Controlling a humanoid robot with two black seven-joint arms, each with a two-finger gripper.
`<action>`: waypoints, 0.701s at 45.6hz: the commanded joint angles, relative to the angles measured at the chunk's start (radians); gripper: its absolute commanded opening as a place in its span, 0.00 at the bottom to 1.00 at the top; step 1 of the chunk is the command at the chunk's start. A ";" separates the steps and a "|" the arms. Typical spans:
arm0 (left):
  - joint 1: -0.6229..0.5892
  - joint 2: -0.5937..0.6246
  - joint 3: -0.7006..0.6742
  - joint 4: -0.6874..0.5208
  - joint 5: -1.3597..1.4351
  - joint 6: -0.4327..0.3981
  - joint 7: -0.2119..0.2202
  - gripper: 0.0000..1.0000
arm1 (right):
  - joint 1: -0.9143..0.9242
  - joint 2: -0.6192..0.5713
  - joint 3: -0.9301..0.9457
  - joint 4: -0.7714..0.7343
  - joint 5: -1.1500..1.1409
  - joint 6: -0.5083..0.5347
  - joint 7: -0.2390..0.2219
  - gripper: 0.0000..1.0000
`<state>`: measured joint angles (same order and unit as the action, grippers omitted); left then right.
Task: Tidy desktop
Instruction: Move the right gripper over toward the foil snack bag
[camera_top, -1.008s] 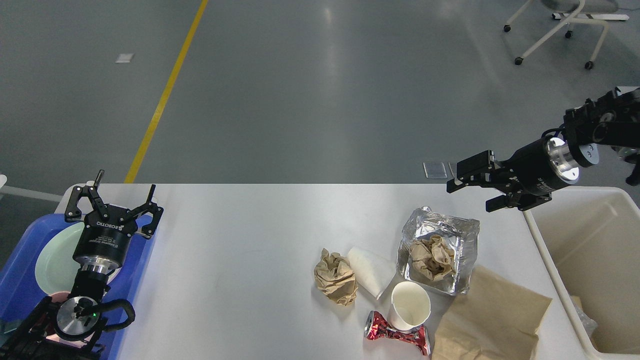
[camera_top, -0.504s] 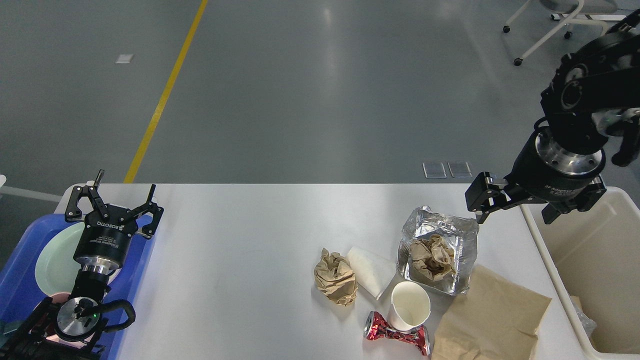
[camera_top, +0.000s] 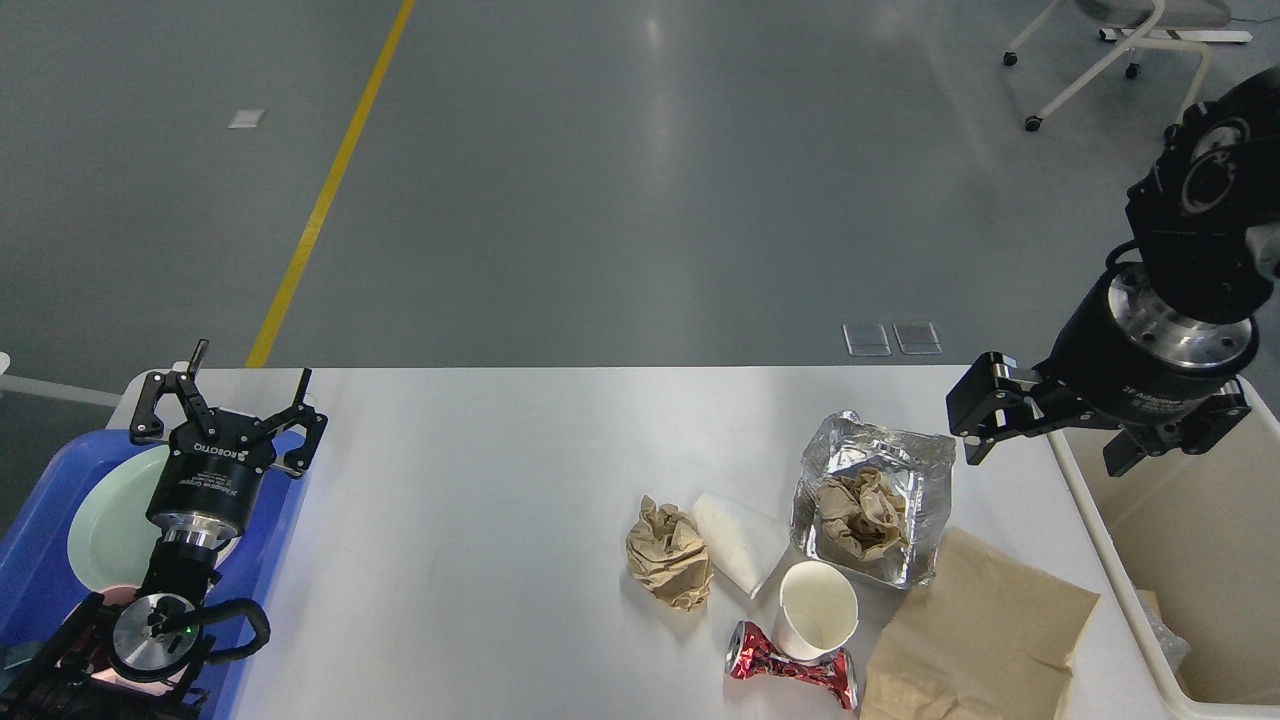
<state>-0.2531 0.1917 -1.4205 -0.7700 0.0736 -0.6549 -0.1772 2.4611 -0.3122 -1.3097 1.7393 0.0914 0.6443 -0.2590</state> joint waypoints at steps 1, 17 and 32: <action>0.000 0.000 0.000 0.000 0.000 0.000 0.001 0.96 | -0.025 -0.014 -0.003 -0.003 -0.005 -0.003 0.001 1.00; 0.000 0.000 0.000 0.000 0.000 0.000 -0.001 0.96 | -0.247 -0.102 -0.042 -0.004 -0.013 -0.170 0.004 1.00; 0.000 0.000 0.000 0.000 0.000 0.000 0.001 0.96 | -0.671 -0.137 -0.031 -0.078 -0.015 -0.391 0.030 0.96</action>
<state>-0.2531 0.1919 -1.4205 -0.7700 0.0736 -0.6555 -0.1777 1.9414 -0.4493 -1.3506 1.7009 0.0755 0.3181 -0.2490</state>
